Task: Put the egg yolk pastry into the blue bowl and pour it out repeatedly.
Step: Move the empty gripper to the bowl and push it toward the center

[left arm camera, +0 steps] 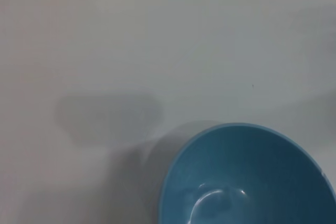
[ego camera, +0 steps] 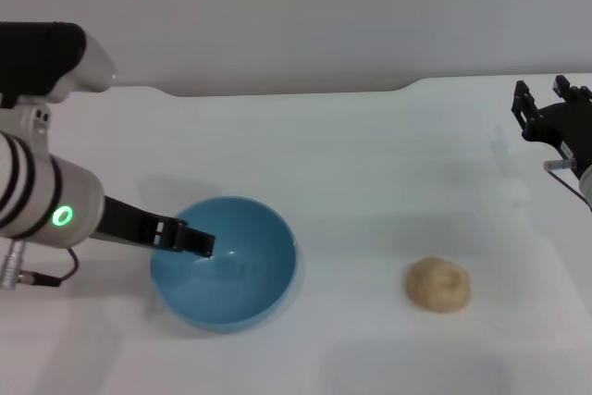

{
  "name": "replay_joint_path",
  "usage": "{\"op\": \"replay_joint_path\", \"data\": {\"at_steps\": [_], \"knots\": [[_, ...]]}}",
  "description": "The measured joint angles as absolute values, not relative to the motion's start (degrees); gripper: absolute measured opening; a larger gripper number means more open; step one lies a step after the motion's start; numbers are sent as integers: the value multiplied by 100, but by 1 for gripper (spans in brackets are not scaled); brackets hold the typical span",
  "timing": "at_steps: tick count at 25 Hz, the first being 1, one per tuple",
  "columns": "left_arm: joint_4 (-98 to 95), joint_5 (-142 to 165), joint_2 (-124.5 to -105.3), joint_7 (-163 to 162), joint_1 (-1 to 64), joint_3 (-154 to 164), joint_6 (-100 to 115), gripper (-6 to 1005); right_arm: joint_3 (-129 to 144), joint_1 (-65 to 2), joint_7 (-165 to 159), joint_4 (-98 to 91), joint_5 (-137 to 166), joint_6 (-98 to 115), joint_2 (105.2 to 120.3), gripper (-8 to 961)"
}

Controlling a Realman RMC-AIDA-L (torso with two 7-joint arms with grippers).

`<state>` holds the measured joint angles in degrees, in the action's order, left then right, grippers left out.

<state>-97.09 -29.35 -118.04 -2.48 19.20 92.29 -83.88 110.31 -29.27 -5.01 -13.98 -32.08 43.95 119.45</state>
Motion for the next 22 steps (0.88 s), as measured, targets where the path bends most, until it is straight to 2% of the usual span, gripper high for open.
{"op": "replay_joint_path", "data": {"at_steps": [22], "knots": [[-7666, -2879, -11789, -297, 2703, 9377, -6933, 874, 11242, -2931, -501, -1397, -3215, 4394, 11919, 481]]}}
